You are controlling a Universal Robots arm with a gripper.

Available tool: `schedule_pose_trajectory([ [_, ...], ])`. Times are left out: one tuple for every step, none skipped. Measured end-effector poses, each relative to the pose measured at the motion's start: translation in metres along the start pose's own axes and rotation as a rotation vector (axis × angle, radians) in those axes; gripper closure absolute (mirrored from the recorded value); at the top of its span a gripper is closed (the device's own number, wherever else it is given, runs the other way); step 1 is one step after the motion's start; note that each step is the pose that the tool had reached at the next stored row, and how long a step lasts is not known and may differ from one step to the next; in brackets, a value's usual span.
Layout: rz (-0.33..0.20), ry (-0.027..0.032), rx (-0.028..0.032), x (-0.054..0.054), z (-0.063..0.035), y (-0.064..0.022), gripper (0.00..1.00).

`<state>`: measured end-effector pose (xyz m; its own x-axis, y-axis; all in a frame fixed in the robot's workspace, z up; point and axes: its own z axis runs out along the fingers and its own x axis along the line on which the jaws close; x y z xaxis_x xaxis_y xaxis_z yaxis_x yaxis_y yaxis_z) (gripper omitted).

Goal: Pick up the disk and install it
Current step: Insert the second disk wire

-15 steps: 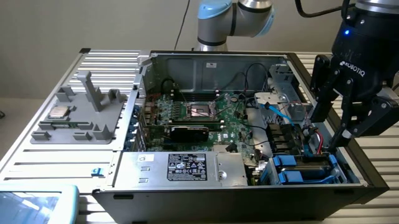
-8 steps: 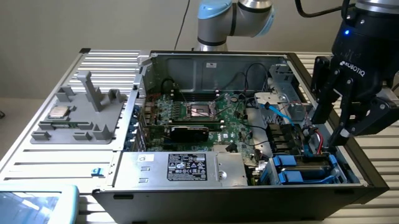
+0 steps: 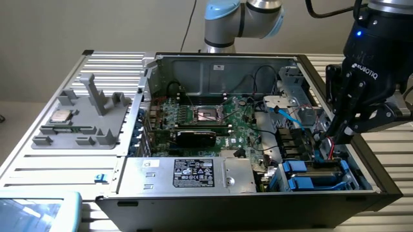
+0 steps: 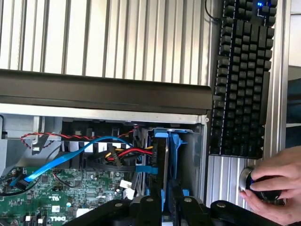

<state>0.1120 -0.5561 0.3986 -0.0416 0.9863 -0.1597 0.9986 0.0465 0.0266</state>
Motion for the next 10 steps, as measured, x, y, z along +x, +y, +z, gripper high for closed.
schedule_pose_trajectory([
  [0.0, -0.0001, 0.0, 0.0, 0.0, 0.0, 0.85],
  [0.0, 0.0, 0.0, 0.0, 0.0, 0.0, 0.85],
  [0.0, 0.0, 0.0, 0.0, 0.0, 0.0, 0.89],
  [0.0, -0.0001, 0.0001, 0.0, 0.0, 0.0, 0.89],
  [0.0, 0.0, 0.0, 0.0, 0.0, 0.0, 0.89],
  [0.0, 0.0, 0.0, 0.0, 0.0, 0.0, 0.89],
  [0.0, 0.0, 0.0, 0.0, 0.0, 0.0, 0.89],
  [0.0, -0.0001, 0.0001, 0.0, 0.0, 0.0, 0.89],
  [0.0, 0.0, 0.0, 0.0, 0.0, 0.0, 0.89],
  [0.0, 0.0, 0.0, 0.0, 0.0, 0.0, 0.89],
])
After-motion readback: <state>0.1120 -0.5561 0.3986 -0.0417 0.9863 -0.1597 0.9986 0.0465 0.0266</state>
